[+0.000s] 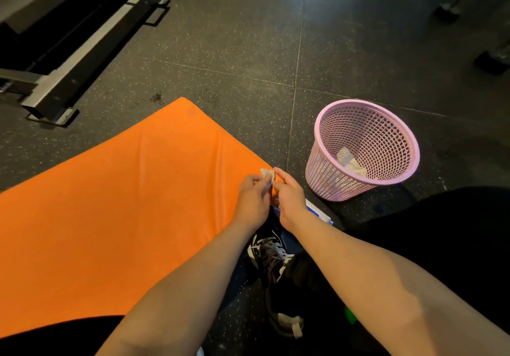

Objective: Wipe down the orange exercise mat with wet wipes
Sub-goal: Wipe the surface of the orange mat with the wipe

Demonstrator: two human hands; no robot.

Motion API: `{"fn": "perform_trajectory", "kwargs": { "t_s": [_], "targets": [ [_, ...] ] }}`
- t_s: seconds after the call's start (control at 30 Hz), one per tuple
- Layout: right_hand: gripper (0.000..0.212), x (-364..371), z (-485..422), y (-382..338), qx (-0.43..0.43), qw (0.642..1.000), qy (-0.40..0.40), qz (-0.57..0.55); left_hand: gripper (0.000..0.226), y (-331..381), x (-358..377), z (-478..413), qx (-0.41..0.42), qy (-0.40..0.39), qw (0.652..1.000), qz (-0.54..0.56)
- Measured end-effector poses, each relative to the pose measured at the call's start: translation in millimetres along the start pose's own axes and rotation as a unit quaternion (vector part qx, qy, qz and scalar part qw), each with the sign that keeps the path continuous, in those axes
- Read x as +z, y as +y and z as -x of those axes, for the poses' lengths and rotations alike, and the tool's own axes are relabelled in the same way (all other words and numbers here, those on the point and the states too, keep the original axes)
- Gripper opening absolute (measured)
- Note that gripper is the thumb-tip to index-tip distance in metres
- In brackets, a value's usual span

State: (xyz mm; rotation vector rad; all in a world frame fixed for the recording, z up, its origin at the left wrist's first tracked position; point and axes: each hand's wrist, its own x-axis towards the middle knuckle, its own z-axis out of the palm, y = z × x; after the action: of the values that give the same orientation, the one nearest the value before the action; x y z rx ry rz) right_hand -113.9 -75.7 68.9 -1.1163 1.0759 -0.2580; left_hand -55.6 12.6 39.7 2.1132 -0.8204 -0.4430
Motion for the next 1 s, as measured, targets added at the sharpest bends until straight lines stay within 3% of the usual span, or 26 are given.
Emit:
{"fn": "perform_trajectory", "kwargs": {
  "t_s": [0.1, 0.2, 0.27, 0.37, 0.53, 0.63, 0.73, 0.8, 1.0],
  "targets": [
    [0.037, -6.3, -0.6, -2.3, 0.036, 0.997, -0.023, -0.059, 0.046, -17.2, -1.5, 11.2, -0.007, 0.023, 0.998, -0.052],
    [0.038, -7.2, -0.7, -2.1, 0.047, 0.997, -0.023, -0.054, 0.044, -30.0, -3.5, 20.9, -0.112, 0.053, 0.988, -0.089],
    [0.037, -6.5, -2.8, -0.5, 0.049, 0.998, -0.014, -0.040, 0.045, -29.4, -2.1, 19.9, -0.139, 0.050, 0.984, -0.096],
    [0.037, -4.5, -9.2, 2.3, 0.047, 0.998, 0.010, -0.034, 0.042, -21.9, 3.8, 8.5, -0.124, 0.041, 0.990, -0.058],
    [0.030, -2.8, -25.2, 16.6, 0.026, 0.999, 0.037, 0.011, 0.041, -9.5, 21.5, -12.1, -0.005, -0.013, 1.000, -0.028],
    [0.031, -3.1, -33.2, 23.7, 0.040, 0.998, 0.048, 0.030, 0.043, -21.3, 20.4, -17.3, -0.026, -0.021, 0.994, -0.103],
    [0.037, 2.5, -34.7, 30.4, 0.018, 0.993, 0.057, 0.097, 0.044, -43.2, 16.1, -21.4, -0.131, -0.004, 0.979, -0.155],
    [0.039, 4.1, -36.8, 36.5, -0.002, 0.984, 0.069, 0.161, 0.043, -51.6, 18.1, -21.7, -0.159, -0.017, 0.972, -0.174],
    [0.038, -2.1, -45.1, 55.7, -0.038, 0.962, 0.087, 0.255, 0.039, -44.0, 41.0, -25.2, -0.068, -0.086, 0.988, -0.108]
  ]
}}
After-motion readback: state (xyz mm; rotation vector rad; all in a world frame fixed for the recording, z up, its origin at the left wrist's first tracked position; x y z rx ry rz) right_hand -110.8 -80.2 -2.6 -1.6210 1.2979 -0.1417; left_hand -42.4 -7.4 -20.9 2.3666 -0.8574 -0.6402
